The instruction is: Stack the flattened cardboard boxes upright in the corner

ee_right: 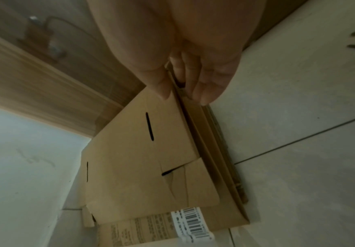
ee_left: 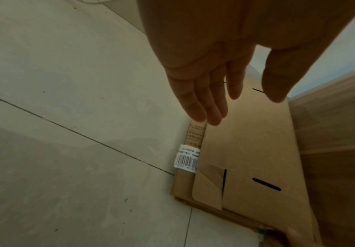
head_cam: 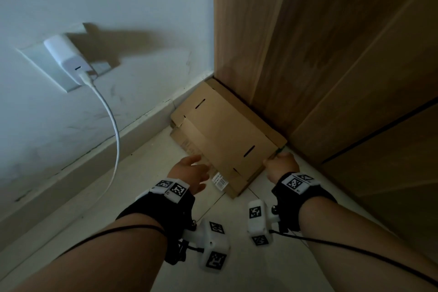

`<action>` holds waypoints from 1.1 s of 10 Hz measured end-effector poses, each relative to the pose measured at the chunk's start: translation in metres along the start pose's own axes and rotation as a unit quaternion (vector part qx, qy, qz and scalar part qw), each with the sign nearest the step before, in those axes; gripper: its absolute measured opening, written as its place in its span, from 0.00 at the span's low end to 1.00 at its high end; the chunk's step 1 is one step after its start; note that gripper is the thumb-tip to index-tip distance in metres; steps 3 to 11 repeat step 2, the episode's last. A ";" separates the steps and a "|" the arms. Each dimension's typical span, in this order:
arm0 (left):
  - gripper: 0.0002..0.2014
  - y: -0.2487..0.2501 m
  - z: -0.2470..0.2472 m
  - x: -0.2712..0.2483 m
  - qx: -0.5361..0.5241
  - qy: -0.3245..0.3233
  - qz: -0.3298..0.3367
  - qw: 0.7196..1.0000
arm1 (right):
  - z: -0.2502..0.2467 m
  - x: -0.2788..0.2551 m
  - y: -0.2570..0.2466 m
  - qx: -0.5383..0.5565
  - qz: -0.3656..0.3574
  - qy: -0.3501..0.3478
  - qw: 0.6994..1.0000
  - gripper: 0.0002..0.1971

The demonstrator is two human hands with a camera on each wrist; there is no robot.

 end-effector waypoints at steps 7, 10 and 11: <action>0.23 0.014 0.000 -0.022 0.006 -0.004 0.041 0.999 | -0.020 -0.021 -0.003 0.047 -0.020 0.037 0.998 0.27; 0.23 0.014 0.000 -0.022 0.006 -0.004 0.041 0.999 | -0.020 -0.021 -0.003 0.047 -0.020 0.037 0.998 0.27; 0.23 0.014 0.000 -0.022 0.006 -0.004 0.041 0.999 | -0.020 -0.021 -0.003 0.047 -0.020 0.037 0.998 0.27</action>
Point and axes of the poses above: each hand's wrist, its own x-axis towards the middle knuckle, its own z-axis out of the palm, y = z × x, the point moved 2 cm from there along x, towards the middle knuckle, and after that the axes turned 9 degrees about -x, right-handed, at the moved point
